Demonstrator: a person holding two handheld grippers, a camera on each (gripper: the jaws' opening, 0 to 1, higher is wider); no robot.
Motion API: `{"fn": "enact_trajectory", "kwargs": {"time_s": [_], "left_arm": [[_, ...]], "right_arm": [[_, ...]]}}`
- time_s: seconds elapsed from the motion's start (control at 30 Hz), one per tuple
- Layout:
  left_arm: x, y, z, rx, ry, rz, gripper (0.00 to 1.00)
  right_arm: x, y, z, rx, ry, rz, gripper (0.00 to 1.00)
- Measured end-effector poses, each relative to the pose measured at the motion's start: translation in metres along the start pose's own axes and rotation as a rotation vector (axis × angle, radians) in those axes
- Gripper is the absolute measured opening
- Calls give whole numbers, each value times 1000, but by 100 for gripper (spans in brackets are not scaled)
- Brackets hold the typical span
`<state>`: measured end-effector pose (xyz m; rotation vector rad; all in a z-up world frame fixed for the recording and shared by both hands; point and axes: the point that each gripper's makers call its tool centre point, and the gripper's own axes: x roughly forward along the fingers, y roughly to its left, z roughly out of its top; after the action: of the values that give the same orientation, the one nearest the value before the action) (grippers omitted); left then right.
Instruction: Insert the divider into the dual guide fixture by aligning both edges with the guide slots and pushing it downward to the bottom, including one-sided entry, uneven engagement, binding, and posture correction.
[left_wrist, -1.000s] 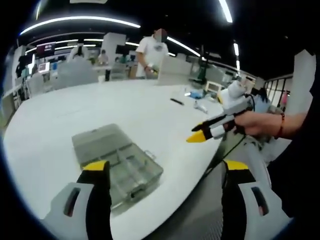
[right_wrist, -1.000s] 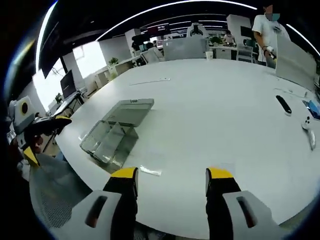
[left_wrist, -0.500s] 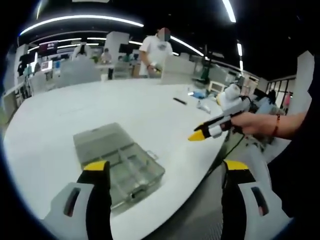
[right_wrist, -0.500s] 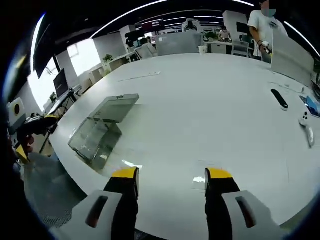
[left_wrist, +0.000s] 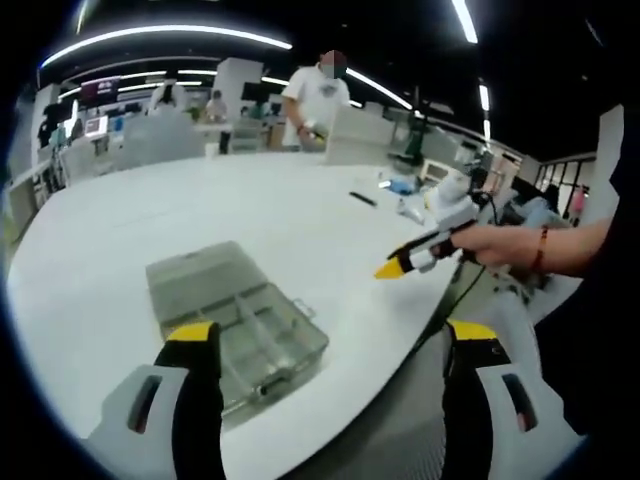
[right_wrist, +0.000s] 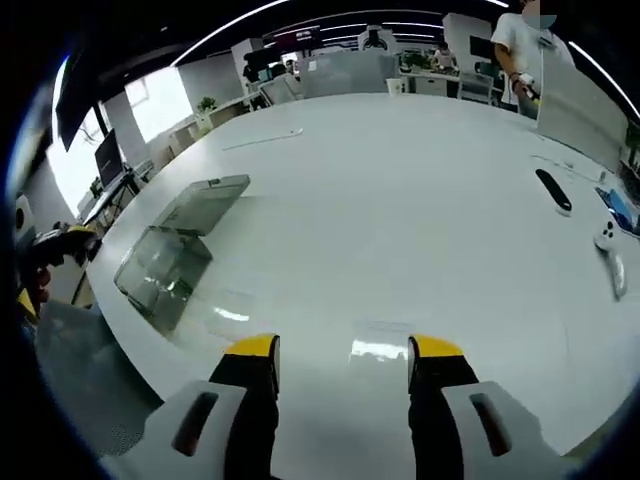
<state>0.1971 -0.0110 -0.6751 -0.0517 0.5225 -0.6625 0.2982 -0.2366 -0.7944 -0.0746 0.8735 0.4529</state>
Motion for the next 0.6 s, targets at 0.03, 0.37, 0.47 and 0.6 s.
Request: {"fn": "enact_trajectory", "kwargs": {"time_s": [0.03,0.37,0.47,0.6], "left_arm": [[0,0,1,2,0,2,90],[8,-6,2,-5,4,-19,89],[9,-7,3,3,6,-27,89],[10,-7,1,0,8,-30,88]], "right_arm": [[1,-2,-1,-2,0,-2,48],[8,-18,-13,-40,54,-22,47],[8,-20,-13,-39,54,-30,46],[14,-17,-19,-58,84,-23,45]]}}
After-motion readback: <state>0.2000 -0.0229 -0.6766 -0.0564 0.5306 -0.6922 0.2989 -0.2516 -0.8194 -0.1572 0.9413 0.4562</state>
